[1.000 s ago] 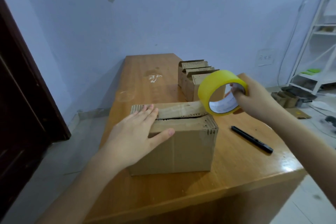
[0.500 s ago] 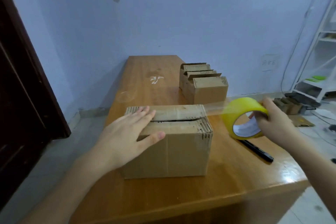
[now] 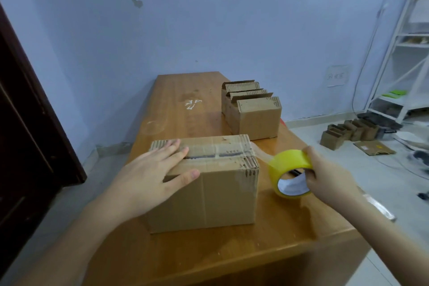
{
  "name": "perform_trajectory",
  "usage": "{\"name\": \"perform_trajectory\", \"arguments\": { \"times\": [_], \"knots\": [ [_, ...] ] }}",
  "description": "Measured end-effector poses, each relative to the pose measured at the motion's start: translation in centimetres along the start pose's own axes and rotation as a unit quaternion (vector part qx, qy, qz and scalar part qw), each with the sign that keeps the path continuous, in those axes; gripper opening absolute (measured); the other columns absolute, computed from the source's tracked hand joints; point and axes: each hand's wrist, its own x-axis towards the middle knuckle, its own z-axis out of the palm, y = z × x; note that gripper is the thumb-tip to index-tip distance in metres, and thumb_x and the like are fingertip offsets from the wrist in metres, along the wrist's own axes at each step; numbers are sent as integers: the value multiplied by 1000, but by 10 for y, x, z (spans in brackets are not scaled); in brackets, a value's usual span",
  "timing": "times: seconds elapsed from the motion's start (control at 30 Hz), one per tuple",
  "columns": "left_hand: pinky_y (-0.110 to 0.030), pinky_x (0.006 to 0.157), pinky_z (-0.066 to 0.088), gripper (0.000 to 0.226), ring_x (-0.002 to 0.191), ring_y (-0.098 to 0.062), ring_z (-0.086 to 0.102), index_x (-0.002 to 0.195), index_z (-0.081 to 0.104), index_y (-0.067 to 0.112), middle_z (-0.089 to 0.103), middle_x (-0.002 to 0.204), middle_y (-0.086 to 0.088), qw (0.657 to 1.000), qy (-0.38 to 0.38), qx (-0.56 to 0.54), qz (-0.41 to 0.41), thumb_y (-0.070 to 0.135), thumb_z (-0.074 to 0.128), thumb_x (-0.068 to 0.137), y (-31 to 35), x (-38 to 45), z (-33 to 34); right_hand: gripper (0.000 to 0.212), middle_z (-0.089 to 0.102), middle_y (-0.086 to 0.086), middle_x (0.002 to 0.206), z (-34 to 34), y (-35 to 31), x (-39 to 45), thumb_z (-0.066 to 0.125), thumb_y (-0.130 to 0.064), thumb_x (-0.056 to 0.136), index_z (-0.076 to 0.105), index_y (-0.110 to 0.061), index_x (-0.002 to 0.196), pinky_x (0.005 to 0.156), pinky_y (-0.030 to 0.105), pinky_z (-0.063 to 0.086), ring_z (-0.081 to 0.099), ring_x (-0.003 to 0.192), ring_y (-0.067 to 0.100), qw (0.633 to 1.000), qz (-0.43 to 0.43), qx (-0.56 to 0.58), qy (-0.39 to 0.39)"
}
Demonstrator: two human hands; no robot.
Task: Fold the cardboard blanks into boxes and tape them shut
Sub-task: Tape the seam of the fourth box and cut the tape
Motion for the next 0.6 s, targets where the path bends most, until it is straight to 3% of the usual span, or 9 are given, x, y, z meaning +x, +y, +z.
{"name": "perform_trajectory", "arguments": {
  "times": [0.1,0.2,0.27,0.3,0.37,0.47,0.53,0.6],
  "knots": [
    [-31,115,10,97,141,0,2,146,14,47,-6,149,29,998,-42,-40,-23,92,4,60,0,4,-7,20,40,1,72,3,-8,-1,48,-16,93,46,-10,111,54,32,35,54,69,33,998,4,-36,-60],
    [-34,112,27,97,140,-10,24,144,27,43,13,153,23,995,-74,-30,-58,92,12,62,6,11,-20,29,50,3,84,1,-11,2,49,-22,93,45,-13,121,59,34,42,57,77,31,996,-2,-7,-86],
    [-33,104,36,92,129,-14,37,140,39,35,29,146,11,997,-44,35,-50,85,13,68,17,15,-25,45,52,7,120,-6,-12,5,53,-29,92,40,-20,135,75,36,48,58,99,29,993,-13,30,-116],
    [-32,103,36,91,126,-15,39,139,42,30,33,144,6,996,-14,76,-34,82,12,71,25,17,-25,55,41,7,139,-9,-13,7,55,-32,91,36,-23,141,84,35,47,53,114,28,989,-19,49,-136],
    [-32,111,25,88,136,-15,29,146,29,23,25,152,2,994,29,101,17,77,14,78,40,21,-20,67,21,2,155,-18,-17,10,58,-32,89,27,-24,148,95,32,41,40,132,23,981,-39,85,-167],
    [-25,114,-3,85,144,-4,-6,149,-7,27,-9,157,9,991,-1,73,108,74,14,82,60,25,-3,66,25,-2,155,-26,-30,8,53,-28,92,21,-22,150,101,27,37,35,136,17,974,-82,68,-199],
    [-23,114,-5,80,142,-2,-9,149,-9,26,-13,156,10,989,-11,80,127,70,16,87,61,28,8,67,23,0,156,-28,-39,7,49,-25,94,16,-21,152,108,28,31,29,140,18,972,-98,22,-210],
    [-23,115,-4,74,143,-2,-7,150,-7,25,-11,156,9,988,-9,88,123,63,19,92,57,31,14,70,7,4,161,-28,-43,3,46,-25,95,7,-20,153,116,28,12,8,147,20,974,-122,-35,-188]
  ]
}}
